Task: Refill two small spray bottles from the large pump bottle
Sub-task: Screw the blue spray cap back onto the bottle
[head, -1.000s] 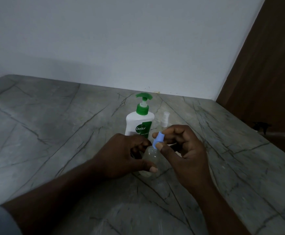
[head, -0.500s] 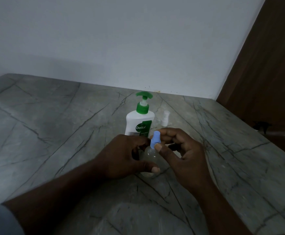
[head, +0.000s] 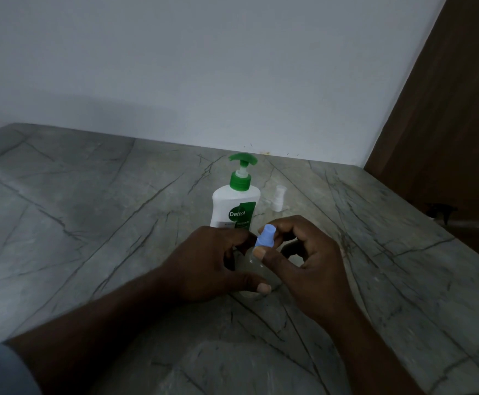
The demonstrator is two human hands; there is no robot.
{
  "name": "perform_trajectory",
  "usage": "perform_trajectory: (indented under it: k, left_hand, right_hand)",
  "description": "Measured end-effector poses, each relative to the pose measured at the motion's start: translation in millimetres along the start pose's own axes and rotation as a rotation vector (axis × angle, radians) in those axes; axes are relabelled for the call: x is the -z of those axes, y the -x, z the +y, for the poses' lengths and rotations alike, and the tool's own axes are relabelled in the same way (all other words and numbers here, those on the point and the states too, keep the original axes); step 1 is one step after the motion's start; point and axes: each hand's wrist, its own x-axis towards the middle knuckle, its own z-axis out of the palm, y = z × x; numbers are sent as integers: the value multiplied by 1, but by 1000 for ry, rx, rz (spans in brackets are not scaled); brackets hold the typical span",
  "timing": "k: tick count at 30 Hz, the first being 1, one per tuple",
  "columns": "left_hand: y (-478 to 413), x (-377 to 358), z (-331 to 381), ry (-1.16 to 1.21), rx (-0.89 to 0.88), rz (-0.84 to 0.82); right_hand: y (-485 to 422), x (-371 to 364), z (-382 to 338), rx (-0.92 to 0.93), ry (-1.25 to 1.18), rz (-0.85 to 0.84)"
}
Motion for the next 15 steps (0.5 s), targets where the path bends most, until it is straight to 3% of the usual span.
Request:
perform_trajectory:
  k: [15]
  left_hand:
    - [-1, 2, 3, -13, 18, -3]
  right_hand:
    - [0, 2, -2, -57, -29, -14]
